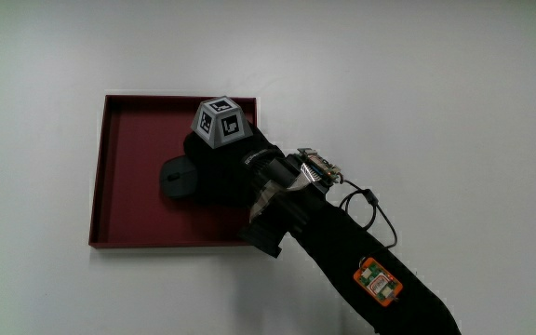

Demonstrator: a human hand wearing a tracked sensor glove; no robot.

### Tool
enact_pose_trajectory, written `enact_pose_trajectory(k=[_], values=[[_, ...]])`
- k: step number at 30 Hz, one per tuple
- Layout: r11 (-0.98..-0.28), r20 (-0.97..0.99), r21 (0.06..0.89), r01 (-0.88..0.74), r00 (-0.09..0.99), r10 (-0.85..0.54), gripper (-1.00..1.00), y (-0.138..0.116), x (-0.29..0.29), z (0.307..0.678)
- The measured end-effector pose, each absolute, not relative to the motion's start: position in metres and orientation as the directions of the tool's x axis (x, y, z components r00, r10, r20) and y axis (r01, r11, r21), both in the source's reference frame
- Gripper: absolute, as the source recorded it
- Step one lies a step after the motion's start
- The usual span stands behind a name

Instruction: Place mouse into plate

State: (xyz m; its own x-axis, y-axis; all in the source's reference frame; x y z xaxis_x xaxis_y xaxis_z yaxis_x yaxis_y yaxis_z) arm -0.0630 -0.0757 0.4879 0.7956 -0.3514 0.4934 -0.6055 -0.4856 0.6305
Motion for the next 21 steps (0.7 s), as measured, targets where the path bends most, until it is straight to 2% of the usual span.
enact_pose_trajectory(k=[11, 14, 17, 21], values=[[-0.484, 0.49, 0.631, -0.606, 0.795, -0.356, 0.0, -0.071, -0.062, 0.496], [-0.45, 0.51, 0.647, -0.616, 0.788, -0.346, 0.0, -0.07, -0.06, 0.501], [-0.457, 0.513, 0.639, -0.619, 0.785, -0.347, 0.0, -0.067, -0.056, 0.5], [-0.456, 0.512, 0.627, -0.632, 0.775, -0.371, -0.33, -0.063, -0.046, 0.489]])
